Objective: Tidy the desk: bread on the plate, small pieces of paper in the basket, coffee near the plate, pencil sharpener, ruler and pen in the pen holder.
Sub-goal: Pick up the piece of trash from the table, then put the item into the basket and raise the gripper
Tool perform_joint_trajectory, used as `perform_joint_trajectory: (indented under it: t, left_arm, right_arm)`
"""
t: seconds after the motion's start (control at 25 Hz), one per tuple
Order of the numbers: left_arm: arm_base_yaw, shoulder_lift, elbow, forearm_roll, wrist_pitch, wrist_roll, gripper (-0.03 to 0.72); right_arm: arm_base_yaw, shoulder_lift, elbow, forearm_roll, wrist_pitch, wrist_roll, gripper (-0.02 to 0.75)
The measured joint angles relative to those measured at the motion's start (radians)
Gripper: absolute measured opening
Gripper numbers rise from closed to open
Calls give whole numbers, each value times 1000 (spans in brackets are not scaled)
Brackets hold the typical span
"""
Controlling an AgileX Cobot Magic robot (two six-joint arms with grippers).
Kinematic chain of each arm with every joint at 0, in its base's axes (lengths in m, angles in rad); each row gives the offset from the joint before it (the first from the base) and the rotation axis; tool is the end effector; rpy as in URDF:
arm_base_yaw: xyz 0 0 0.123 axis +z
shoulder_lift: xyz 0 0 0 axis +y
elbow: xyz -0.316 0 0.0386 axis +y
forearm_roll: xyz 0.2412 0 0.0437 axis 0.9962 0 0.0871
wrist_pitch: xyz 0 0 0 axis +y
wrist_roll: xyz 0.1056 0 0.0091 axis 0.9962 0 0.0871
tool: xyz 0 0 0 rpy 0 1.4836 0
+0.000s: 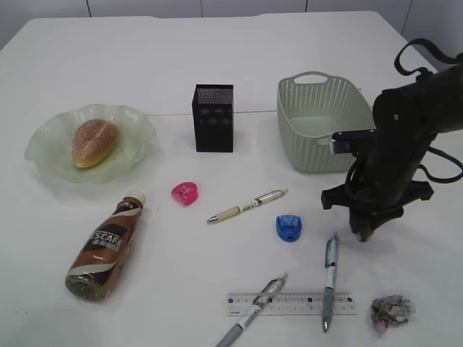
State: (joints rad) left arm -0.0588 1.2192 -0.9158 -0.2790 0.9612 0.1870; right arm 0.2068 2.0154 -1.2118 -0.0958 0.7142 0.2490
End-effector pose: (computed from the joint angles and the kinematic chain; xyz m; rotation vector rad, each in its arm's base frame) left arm 0.2101 -0.0364 0.3079 0.1779 2.7116 -0.3204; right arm 0.3777 0.0724 0.1437 -0.0386 2.9892 -0.0514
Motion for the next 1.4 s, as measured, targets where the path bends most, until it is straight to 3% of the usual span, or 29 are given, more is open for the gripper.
perform_joint_trajectory:
  t: [0.36,0.6,1.0,1.08,1.28,1.4]
  left_arm:
    - [0,0,0,0,-4,0,512]
    - [0,0,0,0,-16,0,511]
    - [0,0,0,6,-20,0,511]
    - [0,0,0,8,-20,0,511]
    - [0,0,0,10,-20,0,503]
    - [0,0,0,10,-20,0,501]
  right_arm:
    - [0,-159,-26,0,2,0,157]
    - [0,-265,-182,10,6,-2,155]
    - [0,-70,-389,10,-153,65,160]
    - [0,-37,-405,11,-155,69,222]
    - [0,-27,-421,11,-150,71,493]
    - [0,-39,-421,11,-74,67,548]
